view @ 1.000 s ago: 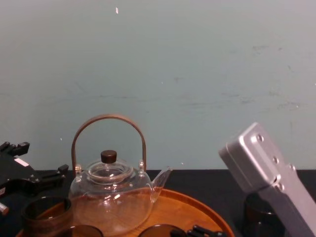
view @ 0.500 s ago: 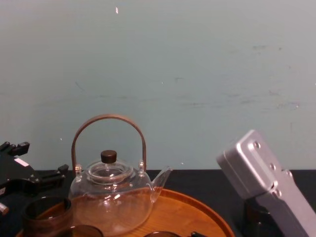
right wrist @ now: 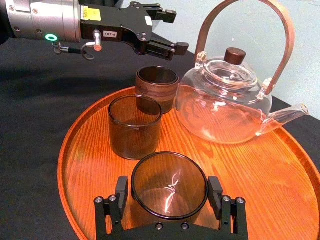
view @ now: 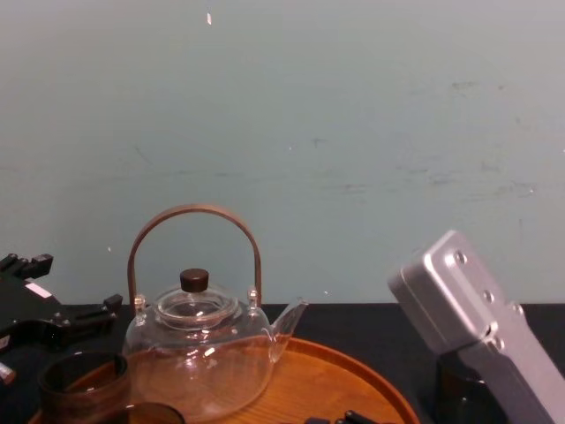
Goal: Pick up the glass from the table and place it on the tray.
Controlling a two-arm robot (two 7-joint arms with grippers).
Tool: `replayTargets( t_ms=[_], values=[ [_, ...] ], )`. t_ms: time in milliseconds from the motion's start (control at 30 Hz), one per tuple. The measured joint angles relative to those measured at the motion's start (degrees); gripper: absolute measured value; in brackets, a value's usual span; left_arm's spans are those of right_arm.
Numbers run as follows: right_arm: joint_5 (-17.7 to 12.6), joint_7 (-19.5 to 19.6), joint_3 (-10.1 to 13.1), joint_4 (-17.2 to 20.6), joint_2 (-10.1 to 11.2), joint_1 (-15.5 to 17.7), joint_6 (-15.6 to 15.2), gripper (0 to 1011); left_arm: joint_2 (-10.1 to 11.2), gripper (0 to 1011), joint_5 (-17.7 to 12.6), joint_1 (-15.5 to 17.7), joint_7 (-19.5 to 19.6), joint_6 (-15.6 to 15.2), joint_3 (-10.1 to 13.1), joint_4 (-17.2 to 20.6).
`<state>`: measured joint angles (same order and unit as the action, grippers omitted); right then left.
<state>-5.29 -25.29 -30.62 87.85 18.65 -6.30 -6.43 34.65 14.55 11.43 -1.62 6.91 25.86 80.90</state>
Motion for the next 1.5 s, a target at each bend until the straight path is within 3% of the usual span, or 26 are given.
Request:
replayTargets(
  t_ms=[300,600,800,1033,1200,1500],
  values=[
    [-0.6,0.8,1.2,1.8,0.7,0.9,2.0,1002,0.0,1001,0.0,0.0,0.0,0.0,0.0,0.0],
    [-4.3,0.5,5.2,8.7,4.1,4.0,4.9,1002,0.0,1001,0.0,0.0,0.0,0.0,0.0,0.0],
    [-6.6,0.5,7.8,11.0,6.5,6.5,6.1,1002,0.0,1001,0.0,0.0,0.0,0.0,0.0,0.0],
    [-8.9,1.5,11.1,11.3,8.3,9.3,6.7,1002,0.0,1002,0.0,0.0,0.0,0.0,0.0,0.0],
    [-10.8,3.1,14.6,10.7,9.4,11.9,6.8,1002,0.0,1001,0.0,0.0,0.0,0.0,0.0,0.0],
    [-11.5,4.6,18.3,9.9,10.4,14.7,7.4,1002,0.0,1001,0.0,0.0,0.0,0.0,0.0,0.0]
  ],
)
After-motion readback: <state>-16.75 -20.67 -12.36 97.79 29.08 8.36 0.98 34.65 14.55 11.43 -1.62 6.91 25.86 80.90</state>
